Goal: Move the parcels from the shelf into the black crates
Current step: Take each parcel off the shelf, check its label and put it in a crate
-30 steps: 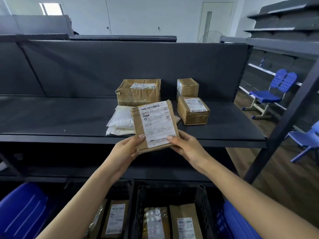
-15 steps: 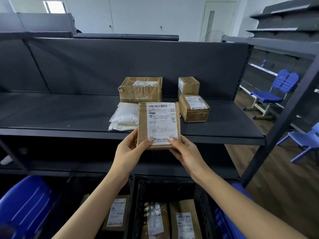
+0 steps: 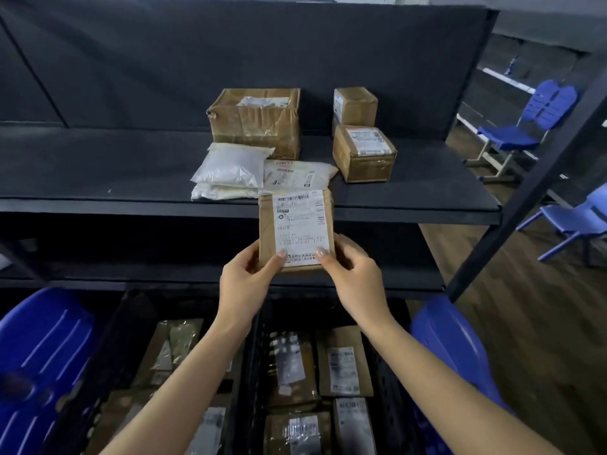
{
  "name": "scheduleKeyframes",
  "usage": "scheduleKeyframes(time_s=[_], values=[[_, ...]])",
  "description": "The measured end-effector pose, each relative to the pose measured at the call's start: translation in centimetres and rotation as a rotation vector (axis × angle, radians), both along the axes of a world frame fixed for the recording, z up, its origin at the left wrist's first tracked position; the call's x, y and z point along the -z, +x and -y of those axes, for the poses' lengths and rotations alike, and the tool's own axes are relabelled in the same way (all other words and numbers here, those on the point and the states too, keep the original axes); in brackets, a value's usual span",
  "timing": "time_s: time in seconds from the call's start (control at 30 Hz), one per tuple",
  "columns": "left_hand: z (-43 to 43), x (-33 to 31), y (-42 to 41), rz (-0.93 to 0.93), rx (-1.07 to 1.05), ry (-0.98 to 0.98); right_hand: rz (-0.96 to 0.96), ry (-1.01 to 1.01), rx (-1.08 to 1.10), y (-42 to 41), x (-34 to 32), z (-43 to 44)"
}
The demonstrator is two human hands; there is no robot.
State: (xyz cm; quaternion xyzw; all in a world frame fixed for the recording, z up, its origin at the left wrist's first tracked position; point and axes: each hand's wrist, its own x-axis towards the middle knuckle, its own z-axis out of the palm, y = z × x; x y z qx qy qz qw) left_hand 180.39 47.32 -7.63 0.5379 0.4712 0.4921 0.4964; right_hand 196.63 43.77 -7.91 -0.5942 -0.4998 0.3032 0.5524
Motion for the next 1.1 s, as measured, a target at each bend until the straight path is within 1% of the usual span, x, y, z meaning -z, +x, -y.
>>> scheduleKeyframes(time_s=[0.07, 0.17, 0.33, 0.57, 0.7, 0.77, 0.93, 1.1], values=[[0.6, 1.8, 0.1, -0.046, -0.016, -0.017, 0.024, -0.038, 0.024, -0.1, 1.8, 0.5], [1.2, 4.6, 0.3, -0.19, -0.025, -0.008, 0.071, -0.131, 0.034, -0.3, 4.9, 1.4], [1.4, 8.8, 0.6, -0.385, -0.066, -0.04, 0.068, -0.243, 0.05, -0.7, 9.2, 1.7], [0.8, 13.6, 1.4, -0.459, -0.086, -0.152, 0.037, -0.386, 0.073, -0.9, 14.2, 0.9], [0.4, 17.1, 1.9, -0.495, -0.092, -0.232, 0.091, -0.491, 0.077, -1.0, 17.9, -0.1], [0.0, 19.2, 2.0, -0.533, -0.087, -0.29, 0.13, -0.531, 0.077, -1.1, 20.1, -0.6], [-1.0, 24.4, 2.3, -0.649, -0.095, -0.4, 0.148, -0.661, 0.043, -1.5, 26.0, -2.0], [-2.3, 28.5, 2.6, -0.708, -0.113, -0.45, 0.099, -0.739, 0.01, -2.0, 31.0, -3.4]])
